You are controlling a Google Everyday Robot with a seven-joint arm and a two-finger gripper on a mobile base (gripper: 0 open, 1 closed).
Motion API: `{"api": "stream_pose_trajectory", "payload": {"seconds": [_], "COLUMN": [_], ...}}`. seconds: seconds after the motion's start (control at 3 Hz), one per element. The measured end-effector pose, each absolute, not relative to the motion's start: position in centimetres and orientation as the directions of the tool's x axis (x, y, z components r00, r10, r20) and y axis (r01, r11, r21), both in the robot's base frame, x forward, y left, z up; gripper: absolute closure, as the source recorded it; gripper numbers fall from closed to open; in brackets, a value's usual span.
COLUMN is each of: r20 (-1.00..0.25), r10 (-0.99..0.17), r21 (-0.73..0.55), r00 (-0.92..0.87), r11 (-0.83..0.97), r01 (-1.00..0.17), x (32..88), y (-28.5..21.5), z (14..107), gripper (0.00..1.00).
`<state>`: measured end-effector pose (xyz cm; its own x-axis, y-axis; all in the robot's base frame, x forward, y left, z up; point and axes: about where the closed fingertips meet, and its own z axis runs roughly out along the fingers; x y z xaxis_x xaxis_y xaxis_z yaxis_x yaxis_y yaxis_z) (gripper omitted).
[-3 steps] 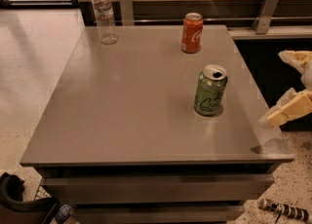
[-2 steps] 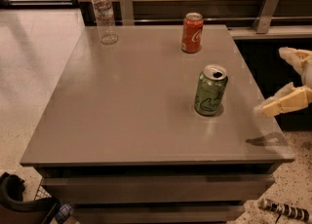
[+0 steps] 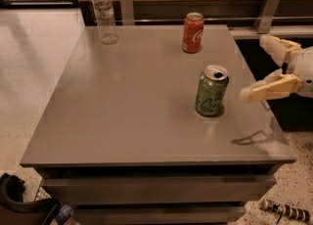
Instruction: Move green can near water bottle
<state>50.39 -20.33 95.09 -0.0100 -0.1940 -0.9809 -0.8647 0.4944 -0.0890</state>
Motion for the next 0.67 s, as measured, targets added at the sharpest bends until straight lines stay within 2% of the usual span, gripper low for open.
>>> {"api": "stream_pose_trajectory", "payload": {"seconds": [0.33, 0.67], "r20": [-0.989, -0.988], "r10": [-0.15, -0.151], "r21": [-0.069, -0.067], "r00": [0.0, -0.003], "r11": [0.458, 0.457], "r01": [-0.886, -0.887], "x": [49.0, 49.12], "y": [-17.79, -17.55], "z": [94.6, 94.31], "gripper": [0.0, 0.0]}}
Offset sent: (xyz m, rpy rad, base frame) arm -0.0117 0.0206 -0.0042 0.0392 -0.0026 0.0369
